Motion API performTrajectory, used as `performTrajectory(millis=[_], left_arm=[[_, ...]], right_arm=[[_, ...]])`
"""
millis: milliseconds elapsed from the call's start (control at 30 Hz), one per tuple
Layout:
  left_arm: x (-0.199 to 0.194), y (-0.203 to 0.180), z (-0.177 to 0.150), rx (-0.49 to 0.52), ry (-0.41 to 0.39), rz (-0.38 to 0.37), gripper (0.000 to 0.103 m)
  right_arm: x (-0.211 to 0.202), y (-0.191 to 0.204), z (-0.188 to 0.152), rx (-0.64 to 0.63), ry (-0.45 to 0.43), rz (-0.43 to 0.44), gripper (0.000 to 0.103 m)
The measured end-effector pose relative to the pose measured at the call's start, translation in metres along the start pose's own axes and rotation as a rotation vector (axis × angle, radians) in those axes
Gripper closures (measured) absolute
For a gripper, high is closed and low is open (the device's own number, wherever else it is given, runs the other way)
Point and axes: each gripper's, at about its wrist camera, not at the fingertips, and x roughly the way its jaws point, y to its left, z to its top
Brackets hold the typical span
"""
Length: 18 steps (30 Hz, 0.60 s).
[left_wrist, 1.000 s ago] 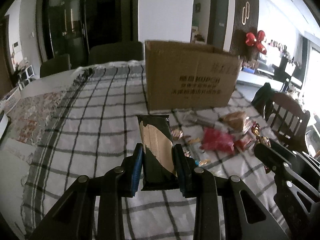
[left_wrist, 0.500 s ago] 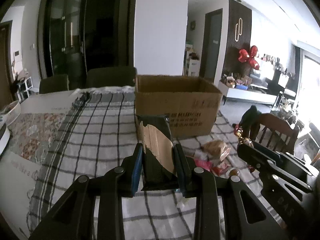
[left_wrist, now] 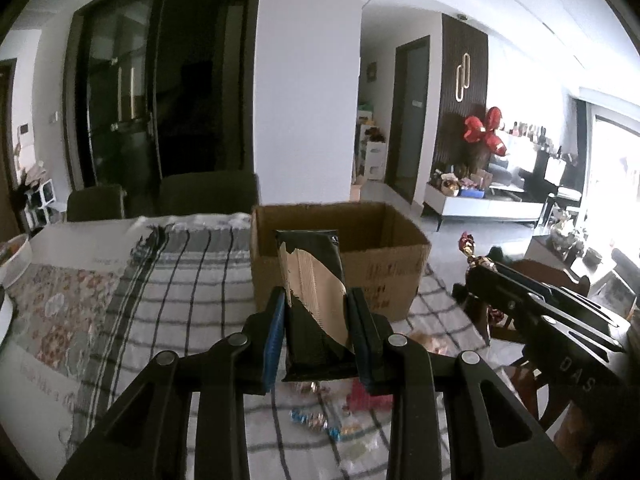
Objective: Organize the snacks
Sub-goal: 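Lift both held snacks into the cardboard box and open both tools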
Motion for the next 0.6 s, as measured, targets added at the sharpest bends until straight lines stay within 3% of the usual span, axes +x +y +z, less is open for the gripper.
performTrajectory(millis=[333, 600], left_arm=[[0.028, 0.004, 0.049, 0.026, -0.028, -0.029, 0.072], [0.062, 0.007, 0.083, 0.036, -0.002, -0.052, 0.072]], right_arm=[[0.032, 0.004, 0.048, -0.079, -0.021, 0.022, 0.084], [0.063, -0.001, 0.075, -0.106, -0.007, 0.025, 0.084]])
